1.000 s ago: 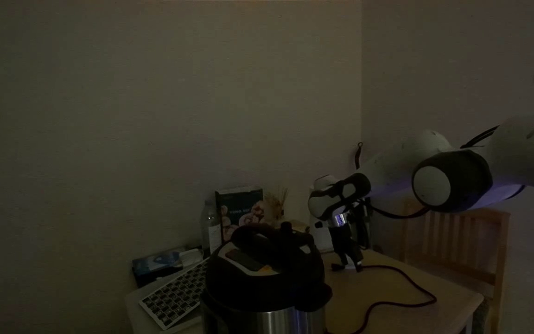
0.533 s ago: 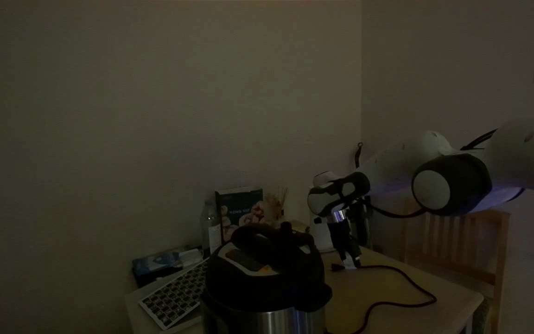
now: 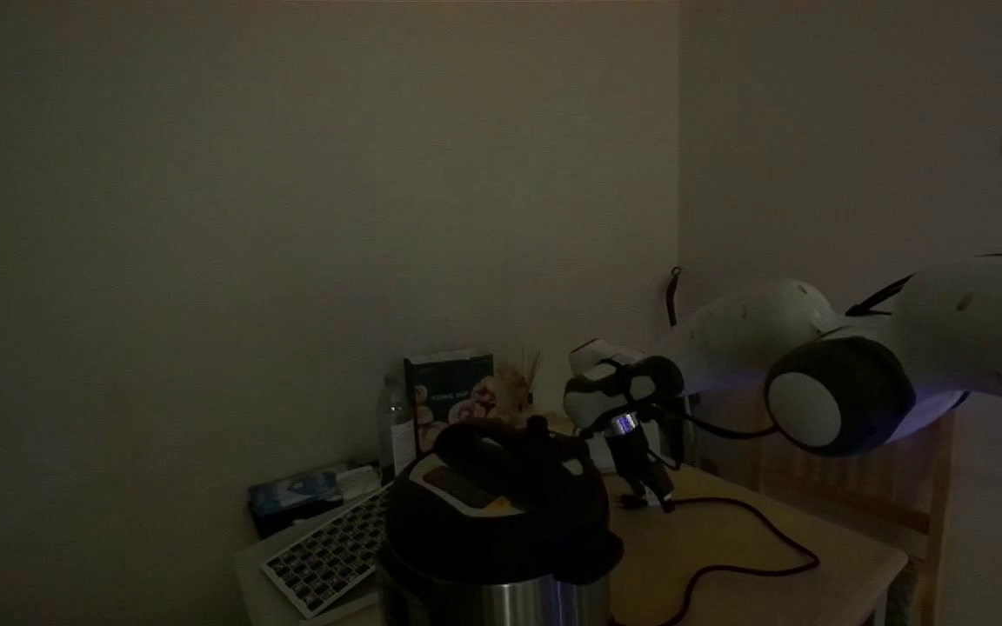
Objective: Put the cable across the object
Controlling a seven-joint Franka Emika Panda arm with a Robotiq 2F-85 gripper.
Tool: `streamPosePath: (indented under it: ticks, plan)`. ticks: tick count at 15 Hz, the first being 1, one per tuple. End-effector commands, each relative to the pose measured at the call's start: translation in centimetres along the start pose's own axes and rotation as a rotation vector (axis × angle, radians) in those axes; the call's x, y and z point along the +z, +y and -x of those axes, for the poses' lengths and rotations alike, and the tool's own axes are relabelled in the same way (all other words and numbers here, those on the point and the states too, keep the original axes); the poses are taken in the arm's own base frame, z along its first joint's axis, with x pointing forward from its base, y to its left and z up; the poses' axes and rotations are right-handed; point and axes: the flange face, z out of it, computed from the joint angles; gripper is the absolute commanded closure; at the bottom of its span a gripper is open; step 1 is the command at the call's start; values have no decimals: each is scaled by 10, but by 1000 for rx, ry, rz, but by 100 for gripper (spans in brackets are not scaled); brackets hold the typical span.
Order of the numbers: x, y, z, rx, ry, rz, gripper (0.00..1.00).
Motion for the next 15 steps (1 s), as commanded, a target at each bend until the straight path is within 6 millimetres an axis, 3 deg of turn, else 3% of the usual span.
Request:
streamPosePath:
  ticks: [1, 6, 7, 8, 10, 15]
  plan:
    - [9, 1, 5, -15, -33, -6, 0]
    - [25, 1, 10, -21, -39, -30, 0]
    - [26, 1, 11, -20, -37, -32, 4]
    - [24, 1, 12, -26, -31, -31, 26]
    - [24, 0, 14, -13, -31, -36, 30]
    - [27, 0, 25, 18, 12, -51, 63]
